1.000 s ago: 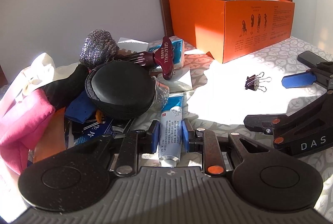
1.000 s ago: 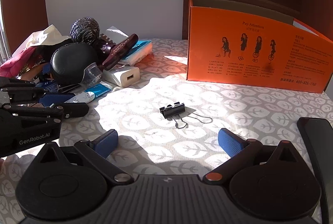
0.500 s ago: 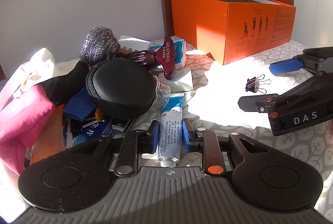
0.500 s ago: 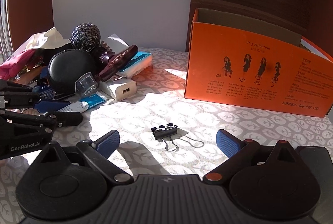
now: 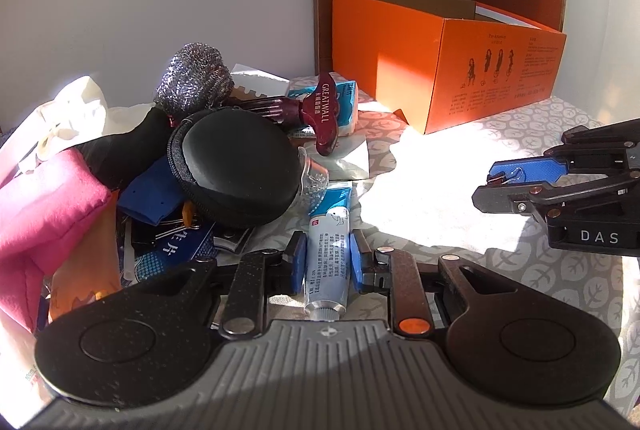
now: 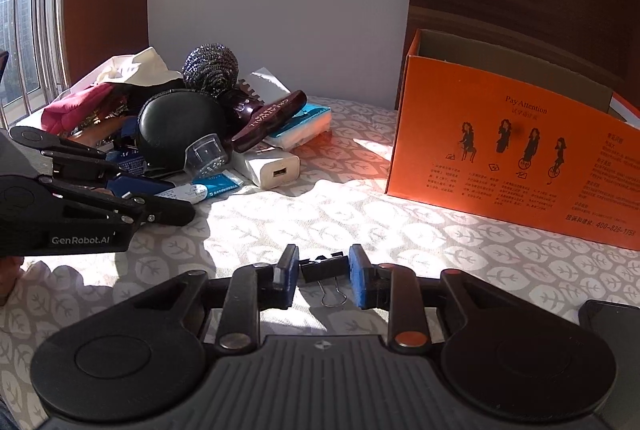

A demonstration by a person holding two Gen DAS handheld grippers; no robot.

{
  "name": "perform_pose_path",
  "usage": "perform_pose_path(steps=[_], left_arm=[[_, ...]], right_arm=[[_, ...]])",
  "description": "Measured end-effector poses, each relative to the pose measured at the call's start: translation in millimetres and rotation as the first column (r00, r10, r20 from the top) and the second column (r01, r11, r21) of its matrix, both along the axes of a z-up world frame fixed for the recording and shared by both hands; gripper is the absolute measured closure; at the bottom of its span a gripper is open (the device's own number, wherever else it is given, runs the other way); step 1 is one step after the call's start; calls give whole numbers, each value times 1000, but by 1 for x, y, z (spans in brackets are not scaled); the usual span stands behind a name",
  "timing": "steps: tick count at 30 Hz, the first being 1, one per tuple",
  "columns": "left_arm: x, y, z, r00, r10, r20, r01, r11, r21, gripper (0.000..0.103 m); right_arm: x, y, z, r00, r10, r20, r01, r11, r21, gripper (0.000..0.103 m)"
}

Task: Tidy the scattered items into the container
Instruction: 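Grasp the black binder clip with the right tool while the left tool holds the tube, then carry the toothpaste tube and binder clip over the orange box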

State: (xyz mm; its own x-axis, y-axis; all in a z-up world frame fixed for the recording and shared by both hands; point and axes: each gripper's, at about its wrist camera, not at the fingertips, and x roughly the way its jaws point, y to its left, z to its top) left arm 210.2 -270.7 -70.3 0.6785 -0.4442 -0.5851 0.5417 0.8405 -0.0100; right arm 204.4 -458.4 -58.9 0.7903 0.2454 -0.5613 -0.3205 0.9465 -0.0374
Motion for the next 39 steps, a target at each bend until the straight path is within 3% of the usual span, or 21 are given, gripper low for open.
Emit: perform_pose_path(steps=[14,39], left_arm=[[-21,5,30,997,-42,60,44,998,-41,80],[11,-58,74,976,-85,200,74,995,65,80]], right_arm=[[-23,-15,25,998,-30,62,20,988,156,78],[-42,-43,69,981,-97,167,68,983,172,78]])
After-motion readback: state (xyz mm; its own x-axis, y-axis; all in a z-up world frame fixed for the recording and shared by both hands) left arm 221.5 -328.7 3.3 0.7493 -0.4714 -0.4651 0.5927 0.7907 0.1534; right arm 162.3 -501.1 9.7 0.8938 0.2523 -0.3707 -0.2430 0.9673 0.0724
